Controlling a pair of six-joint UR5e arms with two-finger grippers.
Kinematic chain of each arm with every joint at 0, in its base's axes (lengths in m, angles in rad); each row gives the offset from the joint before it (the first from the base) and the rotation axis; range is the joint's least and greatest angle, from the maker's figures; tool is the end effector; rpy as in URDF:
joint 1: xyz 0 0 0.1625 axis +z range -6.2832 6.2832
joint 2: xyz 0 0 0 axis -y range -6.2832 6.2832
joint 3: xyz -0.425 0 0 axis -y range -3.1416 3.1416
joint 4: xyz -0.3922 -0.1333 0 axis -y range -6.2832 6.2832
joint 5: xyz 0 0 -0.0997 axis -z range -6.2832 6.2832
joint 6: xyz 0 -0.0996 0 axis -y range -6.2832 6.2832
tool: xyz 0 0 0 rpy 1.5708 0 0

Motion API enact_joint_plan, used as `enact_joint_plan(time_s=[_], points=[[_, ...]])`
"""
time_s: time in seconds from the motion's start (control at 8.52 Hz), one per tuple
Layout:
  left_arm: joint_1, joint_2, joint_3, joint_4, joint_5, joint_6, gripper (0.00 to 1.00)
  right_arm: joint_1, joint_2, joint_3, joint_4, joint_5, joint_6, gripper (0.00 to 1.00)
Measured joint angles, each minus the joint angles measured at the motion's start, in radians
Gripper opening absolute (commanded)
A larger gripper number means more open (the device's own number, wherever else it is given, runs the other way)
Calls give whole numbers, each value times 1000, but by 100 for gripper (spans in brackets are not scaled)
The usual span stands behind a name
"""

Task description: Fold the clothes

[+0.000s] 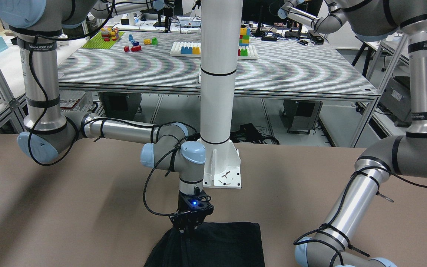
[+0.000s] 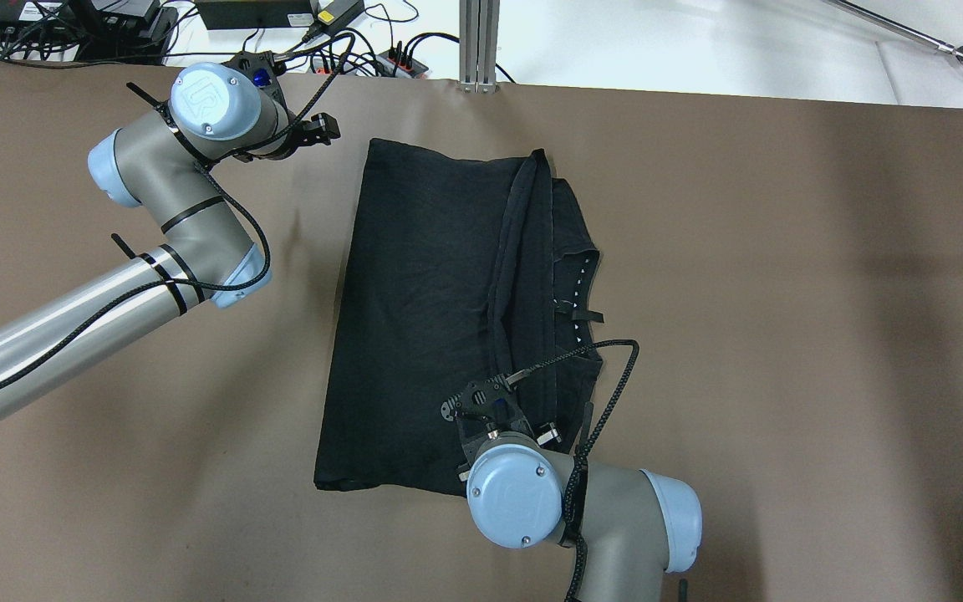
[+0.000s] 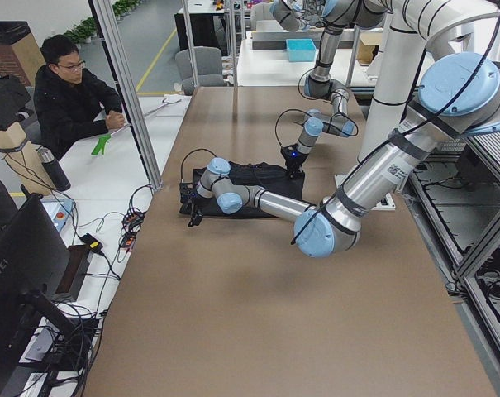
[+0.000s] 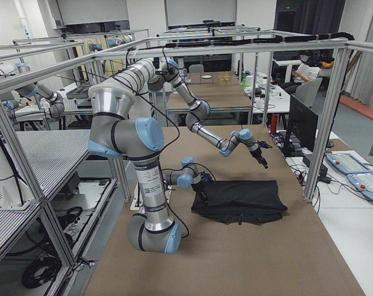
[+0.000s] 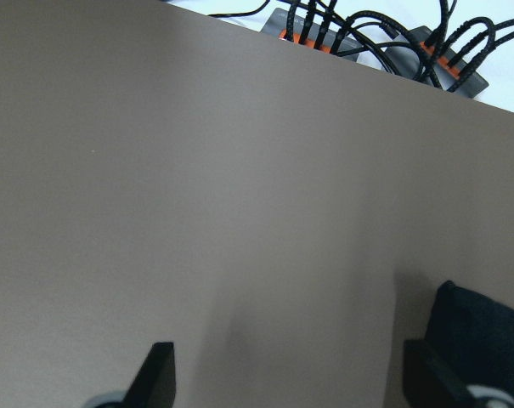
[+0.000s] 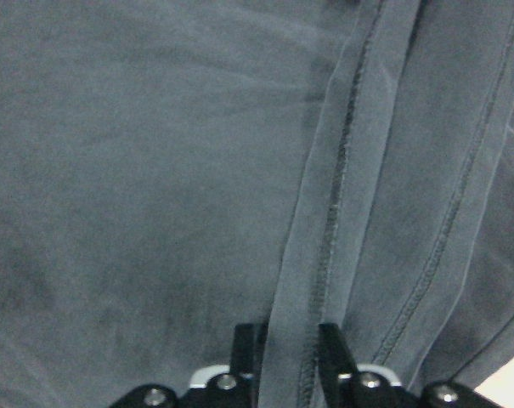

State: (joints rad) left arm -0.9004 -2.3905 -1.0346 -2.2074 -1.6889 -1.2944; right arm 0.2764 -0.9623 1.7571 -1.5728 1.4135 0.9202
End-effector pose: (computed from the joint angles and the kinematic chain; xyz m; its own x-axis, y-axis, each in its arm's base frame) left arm 0.4181 -0.7230 0.3234 0.5585 -0.2682 -0.7849 0.5898 0.7937 0.1485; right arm -0.5921 -0.3227 0.2293 0.7655 -0.4046 0.5002 0.1091 0.8478 0.5189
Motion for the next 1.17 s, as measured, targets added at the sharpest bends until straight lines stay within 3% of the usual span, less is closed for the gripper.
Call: enact_joint_plan(time_s=[0.35,0.59,1.17], points=[[0,-1,1,1,0,-2,94,-21,-2,1,-4,-15,1,26],[0,0,1,1,1,-2,94,-28,-5,2,-4,-25,2,0],[1,17,1,0,3,-7,94,-11,-5,12,-6,-13,-5,0]])
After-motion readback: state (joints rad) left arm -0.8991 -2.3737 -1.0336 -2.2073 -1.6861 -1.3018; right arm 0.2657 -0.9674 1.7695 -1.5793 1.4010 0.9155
